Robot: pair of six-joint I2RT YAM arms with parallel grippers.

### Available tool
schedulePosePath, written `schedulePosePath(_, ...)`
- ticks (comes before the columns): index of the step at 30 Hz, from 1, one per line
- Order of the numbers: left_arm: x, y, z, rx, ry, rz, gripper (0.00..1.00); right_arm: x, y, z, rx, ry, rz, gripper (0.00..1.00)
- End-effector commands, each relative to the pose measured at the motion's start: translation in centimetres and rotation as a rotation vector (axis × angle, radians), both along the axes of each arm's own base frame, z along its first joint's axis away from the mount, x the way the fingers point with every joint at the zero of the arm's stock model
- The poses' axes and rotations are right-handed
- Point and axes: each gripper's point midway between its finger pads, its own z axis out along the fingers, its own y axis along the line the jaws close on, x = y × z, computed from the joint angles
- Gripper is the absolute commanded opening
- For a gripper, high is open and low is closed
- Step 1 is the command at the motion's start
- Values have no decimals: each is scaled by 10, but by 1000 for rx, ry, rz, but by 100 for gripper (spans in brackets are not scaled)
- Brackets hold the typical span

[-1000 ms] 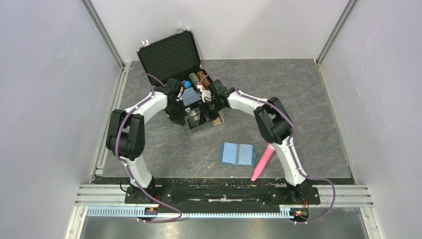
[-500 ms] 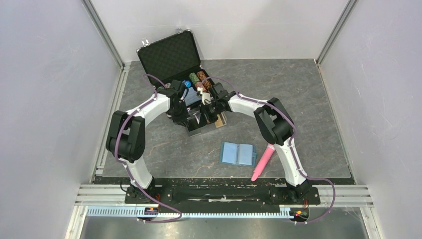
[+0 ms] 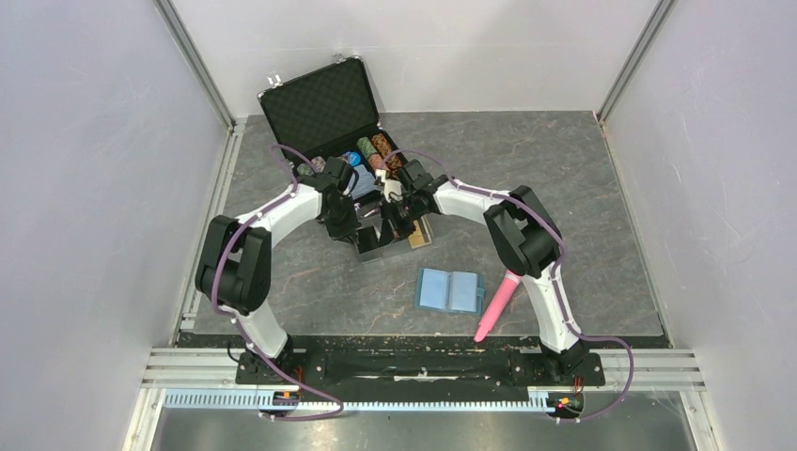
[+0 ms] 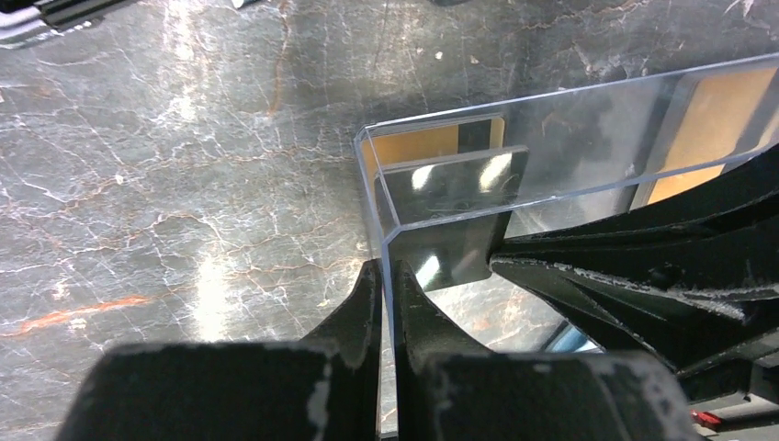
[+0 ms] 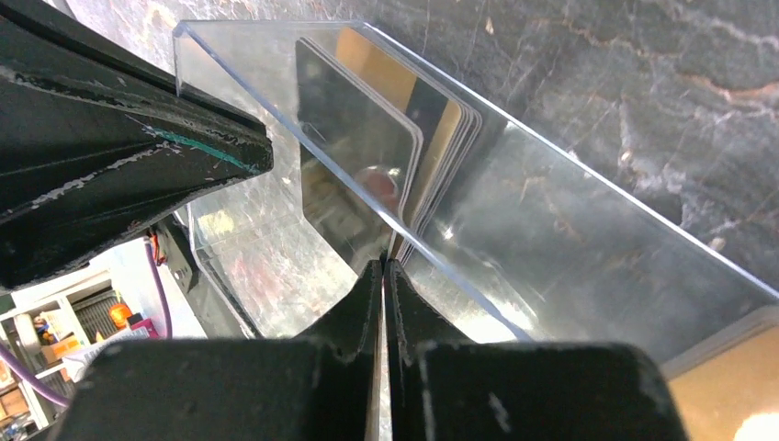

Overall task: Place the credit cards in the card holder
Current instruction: Pick up the credit card from the storage box.

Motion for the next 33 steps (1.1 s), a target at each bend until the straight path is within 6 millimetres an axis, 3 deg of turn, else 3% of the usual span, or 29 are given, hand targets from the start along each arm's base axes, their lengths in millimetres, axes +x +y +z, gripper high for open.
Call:
schedulePosePath(1,-19,-31,-4,-99,41,-55,2,-20,-2,6,-58,2,27,0)
schedulePosePath(10,-17,-34,0,-114,42,-38,2,-26,7,23,-35,-22,45,9)
schedulePosePath(25,-16,-38,-5,-113,86,-34,2,-25,19,43,26,-37,44,1)
schedulePosePath(33,-13,-47,-3,-178,93,11,2,-30,18,51,78,-58,15,12)
